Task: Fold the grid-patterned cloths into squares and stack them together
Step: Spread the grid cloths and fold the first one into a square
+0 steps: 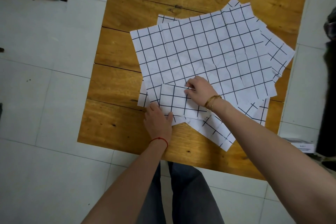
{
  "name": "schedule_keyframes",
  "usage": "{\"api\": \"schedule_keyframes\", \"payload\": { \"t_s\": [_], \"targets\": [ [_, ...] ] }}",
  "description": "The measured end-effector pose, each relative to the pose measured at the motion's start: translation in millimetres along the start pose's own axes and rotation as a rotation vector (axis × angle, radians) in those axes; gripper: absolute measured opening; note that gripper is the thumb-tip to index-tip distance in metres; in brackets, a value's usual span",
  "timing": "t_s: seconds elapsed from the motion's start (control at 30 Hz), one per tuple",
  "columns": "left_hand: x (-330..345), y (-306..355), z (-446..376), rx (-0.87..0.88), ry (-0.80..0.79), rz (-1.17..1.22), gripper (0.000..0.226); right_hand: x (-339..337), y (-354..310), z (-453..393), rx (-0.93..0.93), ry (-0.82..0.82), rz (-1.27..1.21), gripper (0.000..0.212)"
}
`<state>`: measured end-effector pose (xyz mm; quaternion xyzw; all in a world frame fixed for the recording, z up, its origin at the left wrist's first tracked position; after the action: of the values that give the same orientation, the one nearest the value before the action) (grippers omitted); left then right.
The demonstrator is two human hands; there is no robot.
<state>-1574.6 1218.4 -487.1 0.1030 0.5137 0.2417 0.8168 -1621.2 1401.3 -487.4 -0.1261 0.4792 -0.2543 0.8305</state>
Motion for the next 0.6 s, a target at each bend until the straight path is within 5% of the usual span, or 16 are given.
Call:
{"api": "schedule_keyframes", "payload": {
  "t_s": [0.3, 0.6],
  "targets": [
    [-13, -3, -5, -0.333, -0.151, 0.786, 0.036, -12, -15, 18, 0.219, -0.039, -0.767, 0.017],
    [-44, -23, -17, -0.328, -0.367, 1.106, 0.028, 9, -55, 44, 0.365, -0.044, -1.175, 0.026]
  ]
}}
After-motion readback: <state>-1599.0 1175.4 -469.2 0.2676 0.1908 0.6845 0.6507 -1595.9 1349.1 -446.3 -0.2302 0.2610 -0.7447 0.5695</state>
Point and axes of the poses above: each hand's wrist, its own z-axis away from the middle knuckle, its own x-axis out of the palm, y = z × x, the point moved 3 cm from there along -z, towards the middle knuckle, and after that the axes turned 7 degrees about z, right-handed, at the moved point
